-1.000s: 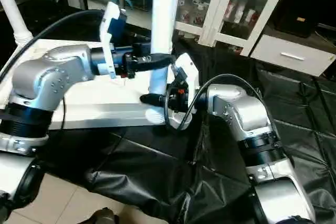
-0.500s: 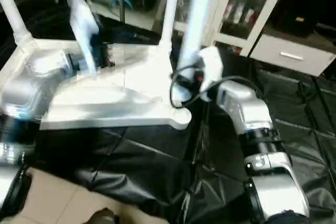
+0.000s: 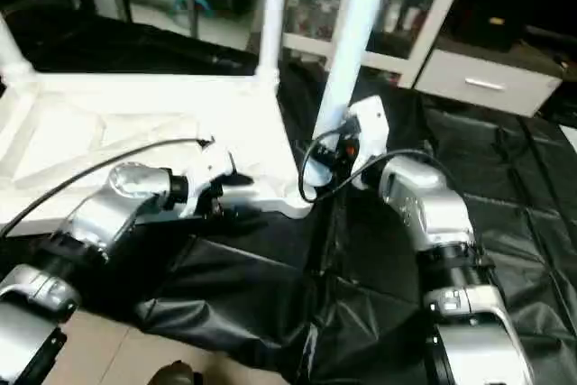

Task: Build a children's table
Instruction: Insert table leg to table base

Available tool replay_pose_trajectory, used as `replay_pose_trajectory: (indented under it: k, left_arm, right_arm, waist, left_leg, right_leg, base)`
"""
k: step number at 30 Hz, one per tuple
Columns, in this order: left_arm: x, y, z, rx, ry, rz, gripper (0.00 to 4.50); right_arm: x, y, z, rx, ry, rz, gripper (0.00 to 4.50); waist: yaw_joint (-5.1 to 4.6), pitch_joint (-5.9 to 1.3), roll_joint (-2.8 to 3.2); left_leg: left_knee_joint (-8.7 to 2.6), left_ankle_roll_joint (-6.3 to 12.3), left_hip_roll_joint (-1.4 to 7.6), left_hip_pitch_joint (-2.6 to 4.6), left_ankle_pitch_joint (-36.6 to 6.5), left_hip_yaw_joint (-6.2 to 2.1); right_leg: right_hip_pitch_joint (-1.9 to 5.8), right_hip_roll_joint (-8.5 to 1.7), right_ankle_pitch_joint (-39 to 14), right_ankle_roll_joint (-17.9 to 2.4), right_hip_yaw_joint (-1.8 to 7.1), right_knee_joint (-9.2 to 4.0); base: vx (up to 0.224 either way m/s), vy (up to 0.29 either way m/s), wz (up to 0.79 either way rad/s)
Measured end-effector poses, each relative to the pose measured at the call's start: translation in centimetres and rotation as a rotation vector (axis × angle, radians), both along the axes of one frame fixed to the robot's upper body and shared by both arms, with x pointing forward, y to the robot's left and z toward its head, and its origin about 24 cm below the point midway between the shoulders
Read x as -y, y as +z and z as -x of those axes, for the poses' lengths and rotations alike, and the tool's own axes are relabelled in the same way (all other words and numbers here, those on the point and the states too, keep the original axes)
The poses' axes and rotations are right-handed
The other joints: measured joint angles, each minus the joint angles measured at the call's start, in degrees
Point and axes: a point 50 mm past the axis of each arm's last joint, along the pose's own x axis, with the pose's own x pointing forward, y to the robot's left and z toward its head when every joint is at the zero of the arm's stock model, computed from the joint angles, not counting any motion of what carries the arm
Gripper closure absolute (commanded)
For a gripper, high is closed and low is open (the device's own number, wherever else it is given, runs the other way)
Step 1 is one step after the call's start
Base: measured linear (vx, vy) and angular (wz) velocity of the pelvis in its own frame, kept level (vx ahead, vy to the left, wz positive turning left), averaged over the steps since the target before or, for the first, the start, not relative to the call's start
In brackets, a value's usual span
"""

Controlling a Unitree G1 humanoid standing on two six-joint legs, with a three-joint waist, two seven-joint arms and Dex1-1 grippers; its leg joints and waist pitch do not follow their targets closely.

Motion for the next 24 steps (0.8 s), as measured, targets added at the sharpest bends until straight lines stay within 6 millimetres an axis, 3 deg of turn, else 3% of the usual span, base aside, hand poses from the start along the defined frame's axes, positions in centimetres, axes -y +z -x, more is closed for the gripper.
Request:
replay_pose_trajectory:
  k: [7, 16, 24]
  left_arm:
    - [-0.7, -0.5, -0.6, -0.024, 0.004, -0.057, 1.51]
    - [-1.8, -0.4, -0.8, -0.045, -0.003, -0.074, 2.25]
    - [-1.1, -0.7, -1.0, -0.089, 0.002, -0.014, 2.82]
  right_arm:
    - [-0.4, 0.2, 0.2, 0.000, 0.016, -0.006, 2.61]
    - [-1.2, 0.2, 0.5, -0.007, 0.087, 0.001, 2.61]
    - [-1.5, 0.3, 0.6, -0.008, 0.117, 0.002, 2.61]
  waist:
    - [-0.02, -0.24, 1.01]
    - [0.10, -0.23, 1.02]
    - [0.27, -0.27, 1.09]
  left_leg:
    - [-0.01, 0.00, -0.01, 0.00, 0.00, 0.01]
    - [0.00, 0.00, 0.00, 0.00, 0.00, 0.01]
    - [0.00, 0.01, -0.03, 0.01, 0.00, 0.02]
  right_leg:
    - [-0.02, 0.00, 0.02, -0.04, 0.00, -0.01]
    - [-0.01, -0.01, 0.02, -0.04, 0.01, -0.02]
    - [0.03, -0.04, 0.05, -0.09, 0.01, -0.02]
  base:
    - [0.000, 0.000, 0.00]
    - [0.000, 0.000, 0.00]
    - [0.000, 0.000, 0.00]
